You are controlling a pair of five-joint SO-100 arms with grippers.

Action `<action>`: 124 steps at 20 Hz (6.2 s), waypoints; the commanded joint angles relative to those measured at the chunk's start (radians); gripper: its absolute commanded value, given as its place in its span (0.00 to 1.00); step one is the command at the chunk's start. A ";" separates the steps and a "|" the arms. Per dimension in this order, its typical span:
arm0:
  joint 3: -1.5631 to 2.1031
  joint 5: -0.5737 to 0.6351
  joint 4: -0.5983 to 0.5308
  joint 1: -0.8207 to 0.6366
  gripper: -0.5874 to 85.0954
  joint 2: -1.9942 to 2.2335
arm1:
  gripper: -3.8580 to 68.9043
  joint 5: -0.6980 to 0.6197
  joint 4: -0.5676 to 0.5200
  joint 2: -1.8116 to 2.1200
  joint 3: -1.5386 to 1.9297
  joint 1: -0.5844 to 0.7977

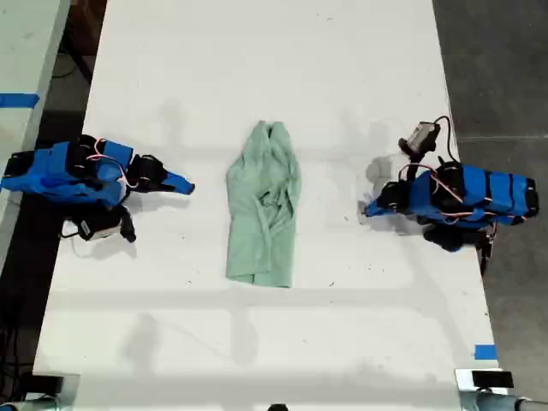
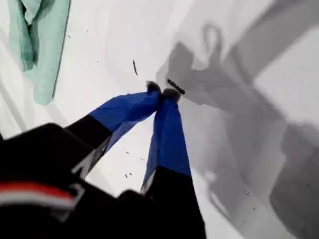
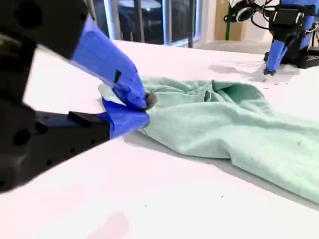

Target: Fold t shirt

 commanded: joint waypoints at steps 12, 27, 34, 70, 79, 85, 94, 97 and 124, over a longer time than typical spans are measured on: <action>-0.003 -0.091 0.044 0.021 0.00 0.009 | 0.04 0.048 -0.057 0.006 0.021 -0.015; -1.006 -0.245 0.015 0.268 0.18 -1.206 | 0.17 0.077 -0.281 -1.344 -1.051 -0.281; -1.479 -0.276 0.037 0.356 0.25 -1.942 | 0.30 0.069 0.000 -2.278 -2.037 -0.413; -1.910 0.000 0.413 -0.193 0.00 -1.829 | 0.08 -0.360 -0.179 -1.755 -1.809 0.118; -2.263 0.344 0.637 -0.581 0.44 -2.542 | 0.39 -0.433 -0.083 -2.014 -1.818 0.551; -2.046 0.377 0.675 -0.655 0.16 -2.151 | 0.32 -0.479 0.198 -1.916 -1.853 0.695; -1.542 -0.003 0.508 -0.026 0.00 -1.031 | 0.04 -0.184 0.104 -0.957 -1.287 -0.083; -0.920 -0.137 0.173 0.196 0.00 -0.669 | 0.04 -0.060 -0.135 -0.555 -0.721 -0.213; -0.005 -0.074 0.133 0.101 0.23 0.008 | 0.11 -0.428 -0.066 0.005 0.046 -0.367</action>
